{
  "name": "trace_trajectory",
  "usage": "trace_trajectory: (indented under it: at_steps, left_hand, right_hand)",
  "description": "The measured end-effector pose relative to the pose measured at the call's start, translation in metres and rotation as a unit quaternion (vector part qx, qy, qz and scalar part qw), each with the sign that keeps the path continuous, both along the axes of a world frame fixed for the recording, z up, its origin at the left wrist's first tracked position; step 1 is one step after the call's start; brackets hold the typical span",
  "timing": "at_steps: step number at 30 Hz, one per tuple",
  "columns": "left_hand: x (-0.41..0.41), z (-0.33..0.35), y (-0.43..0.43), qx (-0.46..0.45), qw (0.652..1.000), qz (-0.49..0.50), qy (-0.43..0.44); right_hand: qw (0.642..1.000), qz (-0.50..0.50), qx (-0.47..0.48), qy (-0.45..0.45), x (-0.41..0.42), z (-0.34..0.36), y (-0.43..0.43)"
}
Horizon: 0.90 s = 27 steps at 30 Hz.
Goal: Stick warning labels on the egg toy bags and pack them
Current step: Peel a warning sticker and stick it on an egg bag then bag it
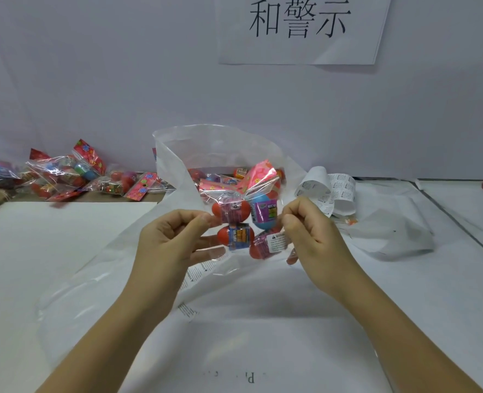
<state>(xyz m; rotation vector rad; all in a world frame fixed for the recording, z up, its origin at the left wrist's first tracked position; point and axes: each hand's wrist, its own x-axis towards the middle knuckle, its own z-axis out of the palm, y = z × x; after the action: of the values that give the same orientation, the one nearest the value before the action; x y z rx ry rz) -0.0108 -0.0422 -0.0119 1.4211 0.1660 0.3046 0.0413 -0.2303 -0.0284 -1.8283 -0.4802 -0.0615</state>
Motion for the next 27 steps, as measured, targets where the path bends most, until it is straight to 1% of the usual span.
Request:
trace_trajectory:
  at_steps: [3, 6, 8, 10, 12, 15, 17, 19, 21, 24, 27]
  left_hand:
    - [0.0, -0.001, 0.0, -0.023, 1.0, -0.01, -0.005]
    - [0.0, -0.002, 0.0, -0.011, 0.999, -0.04, -0.001]
    - [-0.001, -0.004, -0.003, 0.003, 0.997, -0.071, 0.002]
    - [-0.001, -0.008, -0.006, 0.019, 0.995, -0.093, 0.009]
    - [-0.001, -0.012, -0.011, 0.022, 0.993, -0.115, 0.026]
    - [-0.002, -0.014, -0.016, -0.042, 0.981, -0.181, 0.06]
    - [-0.003, -0.015, -0.016, -0.048, 0.97, -0.224, 0.08]
    - [-0.005, -0.014, -0.018, -0.007, 0.967, -0.234, 0.099]
    - [-0.005, -0.013, -0.018, 0.008, 0.964, -0.239, 0.114]
    - [-0.003, -0.011, -0.016, -0.02, 0.956, -0.256, 0.144]
    - [-0.002, -0.009, -0.014, -0.041, 0.951, -0.263, 0.158]
  right_hand:
    - [0.994, 0.002, 0.07, 0.084, 0.002, 0.003, 0.0]
    - [0.981, 0.028, 0.116, 0.155, 0.005, 0.006, -0.002]
    - [0.971, 0.053, 0.14, 0.187, 0.004, 0.007, 0.001]
    - [0.965, 0.049, 0.159, 0.202, 0.001, 0.006, 0.004]
    - [0.967, 0.029, 0.157, 0.2, -0.001, 0.004, 0.005]
    - [0.965, 0.005, 0.184, 0.185, -0.002, 0.002, 0.006]
    - [0.969, -0.007, 0.19, 0.161, -0.003, 0.002, 0.006]
    - [0.974, -0.017, 0.183, 0.132, -0.004, 0.005, 0.004]
    - [0.982, -0.026, 0.164, 0.092, -0.002, 0.007, 0.0]
    - [0.987, -0.032, 0.15, 0.055, 0.0, 0.013, -0.005]
    - [0.987, -0.036, 0.154, 0.043, -0.001, 0.016, -0.004]
